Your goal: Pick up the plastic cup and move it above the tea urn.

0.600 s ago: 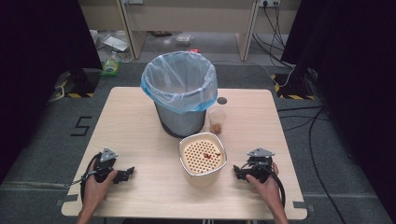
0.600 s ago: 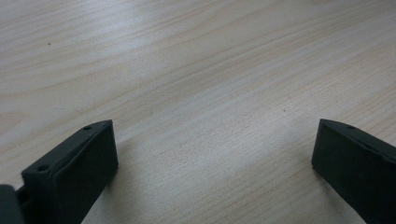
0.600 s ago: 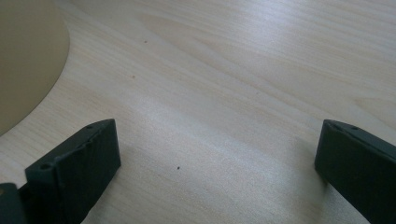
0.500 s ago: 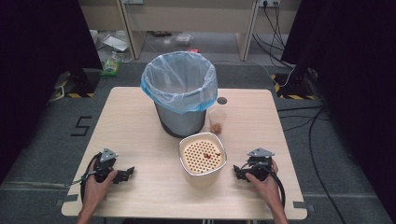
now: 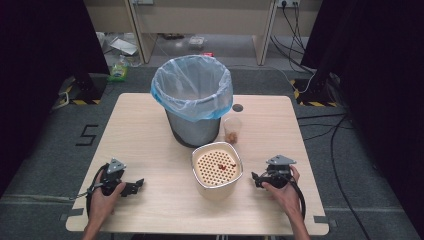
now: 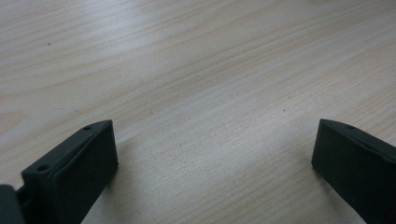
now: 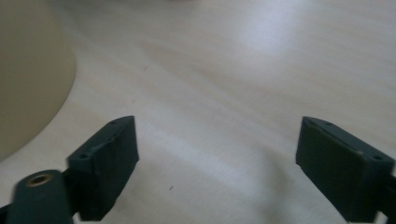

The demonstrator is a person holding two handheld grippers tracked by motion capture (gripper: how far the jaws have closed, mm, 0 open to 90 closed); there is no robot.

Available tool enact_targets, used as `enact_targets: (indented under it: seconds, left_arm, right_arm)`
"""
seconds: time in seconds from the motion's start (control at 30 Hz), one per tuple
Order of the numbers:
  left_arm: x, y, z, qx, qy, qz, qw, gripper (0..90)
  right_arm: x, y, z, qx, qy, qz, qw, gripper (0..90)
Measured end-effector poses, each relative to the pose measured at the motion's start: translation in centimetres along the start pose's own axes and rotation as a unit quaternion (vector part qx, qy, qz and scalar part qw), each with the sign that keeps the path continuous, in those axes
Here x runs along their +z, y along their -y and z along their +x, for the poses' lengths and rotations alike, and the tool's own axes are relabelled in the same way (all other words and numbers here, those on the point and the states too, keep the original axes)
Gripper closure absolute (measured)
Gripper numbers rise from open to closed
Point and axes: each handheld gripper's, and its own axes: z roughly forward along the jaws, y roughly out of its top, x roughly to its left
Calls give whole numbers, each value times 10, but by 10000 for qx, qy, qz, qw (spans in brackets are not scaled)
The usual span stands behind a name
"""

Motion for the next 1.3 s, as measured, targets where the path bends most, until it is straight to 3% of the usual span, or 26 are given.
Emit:
enact_targets:
  seconds: [0.03,0.1,0.23,0.27,0.47,0.5,0.73,1.03,1.3]
  left_arm:
    - [0,0,0,-2,0,-2,10000,0]
    - [0,0,0,1,-1,0,10000,0]
    - [0,0,0,-2,0,-2,10000,0]
    - [0,0,0,1,-1,-1,10000,0]
    - [0,0,0,1,0,1,10000,0]
    - [0,0,0,1,3,-2,10000,0]
    - [0,0,0,3,3,1,10000,0]
    - [0,0,0,2,0,0,10000,0]
    - [0,0,0,2,0,0,10000,0]
  right_arm:
    - [-1,-3,-2,11,21,-97,10000,219]
    - [-3,-16,-5,167,33,-229,9996,171]
    - [-2,-32,-6,171,-21,-389,9991,224]
    - [-1,-43,-6,200,-32,-495,9986,228]
    - [4,-70,-6,263,27,-528,9983,262]
    - [6,-81,-8,355,15,-581,9977,278]
    - [9,-111,-19,652,17,-737,9951,300]
    - [19,-135,-20,526,-49,-759,9957,365]
    - [36,-152,-17,467,-172,-711,9962,482]
